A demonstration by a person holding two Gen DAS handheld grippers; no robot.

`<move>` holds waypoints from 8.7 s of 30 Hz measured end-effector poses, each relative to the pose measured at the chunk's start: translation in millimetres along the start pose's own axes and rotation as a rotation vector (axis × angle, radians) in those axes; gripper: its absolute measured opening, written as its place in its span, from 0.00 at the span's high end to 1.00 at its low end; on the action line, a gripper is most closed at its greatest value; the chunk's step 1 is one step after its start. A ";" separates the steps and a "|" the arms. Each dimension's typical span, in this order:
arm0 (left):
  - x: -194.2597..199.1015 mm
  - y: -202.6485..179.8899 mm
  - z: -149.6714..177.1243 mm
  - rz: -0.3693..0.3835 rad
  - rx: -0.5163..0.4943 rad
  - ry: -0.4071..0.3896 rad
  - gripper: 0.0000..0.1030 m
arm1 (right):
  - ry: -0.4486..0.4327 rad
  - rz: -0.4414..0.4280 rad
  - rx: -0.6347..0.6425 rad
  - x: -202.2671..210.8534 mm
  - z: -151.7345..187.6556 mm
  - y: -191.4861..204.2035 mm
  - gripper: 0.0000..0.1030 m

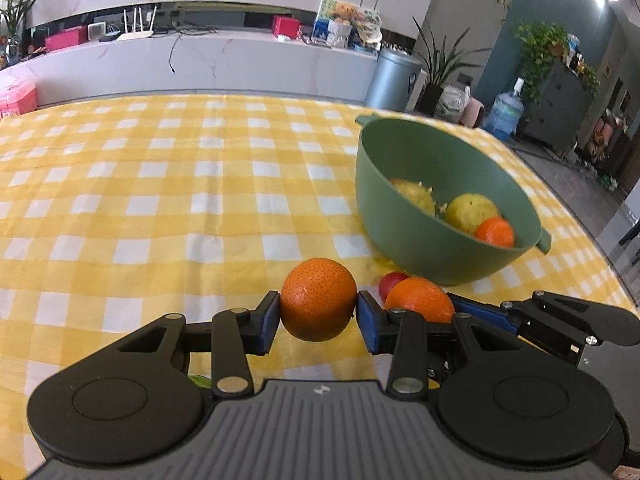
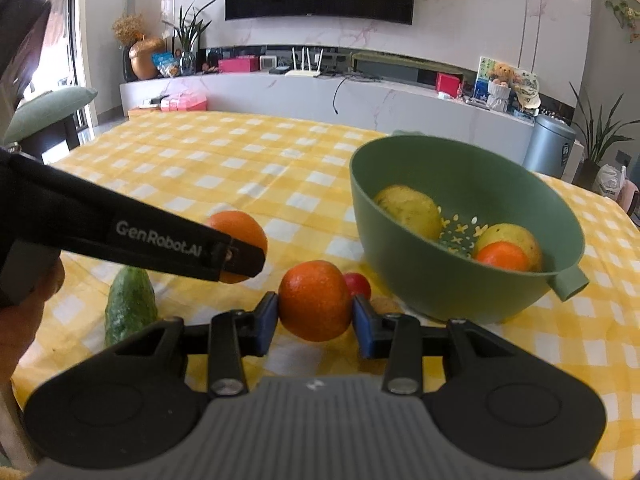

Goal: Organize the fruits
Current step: 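Grasp an orange with the right tool while the left tool grasps another orange, then carry both oranges into the green colander and open both tools, then withdraw both tools from the colander toward the remaining fruit, then grasp a small brown fruit with the right tool while the left tool grasps another, then carry both brown fruits into the green colander and open both tools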

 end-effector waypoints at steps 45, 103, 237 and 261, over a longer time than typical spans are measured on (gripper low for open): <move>-36.5 -127.9 -58.5 0.105 -0.179 0.095 0.55 | 0.023 0.089 -0.028 52.5 -29.0 -142.6 0.64; -66.5 -127.7 -84.3 0.037 -0.109 0.072 0.35 | 0.188 -0.011 0.073 -55.0 -53.5 -152.2 0.45; 31.4 -62.9 4.7 0.080 -0.111 0.019 0.73 | -0.025 -0.031 -0.191 77.5 5.3 -39.8 0.79; -43.5 -108.9 -37.4 0.089 -0.142 0.122 0.74 | 0.075 0.053 -0.074 27.9 -24.6 -123.3 0.79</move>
Point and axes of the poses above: each gripper's, at about its wrist camera, not at the fingertips, and x roughly against the way its jaws point, y to its left, z to its underside, the point moved 5 cm from there along -x, roughly the way its jaws point, and after that the axes turned 14 degrees about x, right-handed, at the moved point
